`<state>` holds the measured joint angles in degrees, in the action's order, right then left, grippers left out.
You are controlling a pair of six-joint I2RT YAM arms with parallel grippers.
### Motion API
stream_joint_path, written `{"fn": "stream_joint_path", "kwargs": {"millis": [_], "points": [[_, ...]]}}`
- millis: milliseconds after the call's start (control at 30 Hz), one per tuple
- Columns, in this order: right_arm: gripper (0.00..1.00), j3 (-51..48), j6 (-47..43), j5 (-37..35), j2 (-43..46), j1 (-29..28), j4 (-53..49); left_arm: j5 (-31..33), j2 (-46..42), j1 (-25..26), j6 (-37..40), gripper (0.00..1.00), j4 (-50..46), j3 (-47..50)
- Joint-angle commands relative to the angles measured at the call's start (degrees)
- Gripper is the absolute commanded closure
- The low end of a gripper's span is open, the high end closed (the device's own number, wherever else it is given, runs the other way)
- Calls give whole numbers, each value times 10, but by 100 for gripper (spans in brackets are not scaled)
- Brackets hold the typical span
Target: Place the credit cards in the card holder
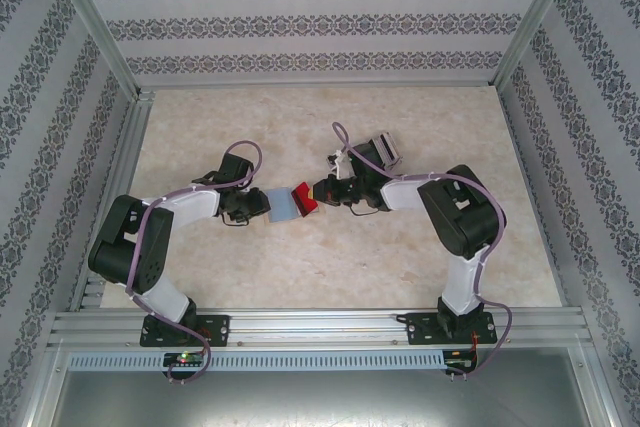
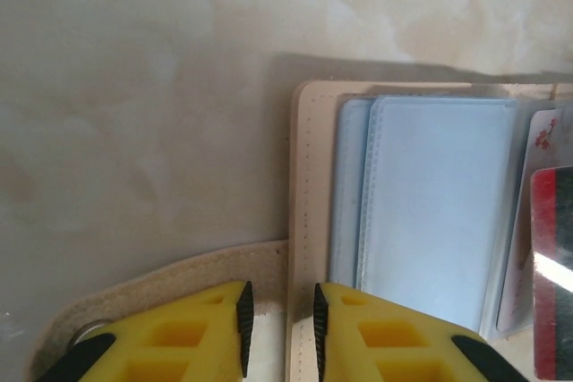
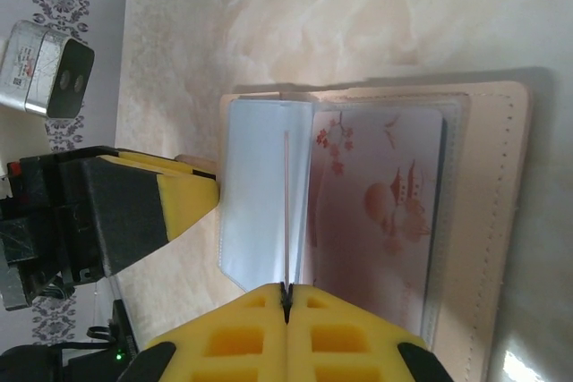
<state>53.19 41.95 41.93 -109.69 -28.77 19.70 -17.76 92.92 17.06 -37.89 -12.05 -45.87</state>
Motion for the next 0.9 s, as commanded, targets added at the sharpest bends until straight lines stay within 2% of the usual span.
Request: {"fn": "stream_joint_path", "kwargs": {"millis": [0,867], "points": [[96,14,10,18,-19,-8,27,-7,11,-6,2,73,10,12],[96,45,58,-25,-66,-27,47,-30,16,-5,-4,76,30,23]]}}
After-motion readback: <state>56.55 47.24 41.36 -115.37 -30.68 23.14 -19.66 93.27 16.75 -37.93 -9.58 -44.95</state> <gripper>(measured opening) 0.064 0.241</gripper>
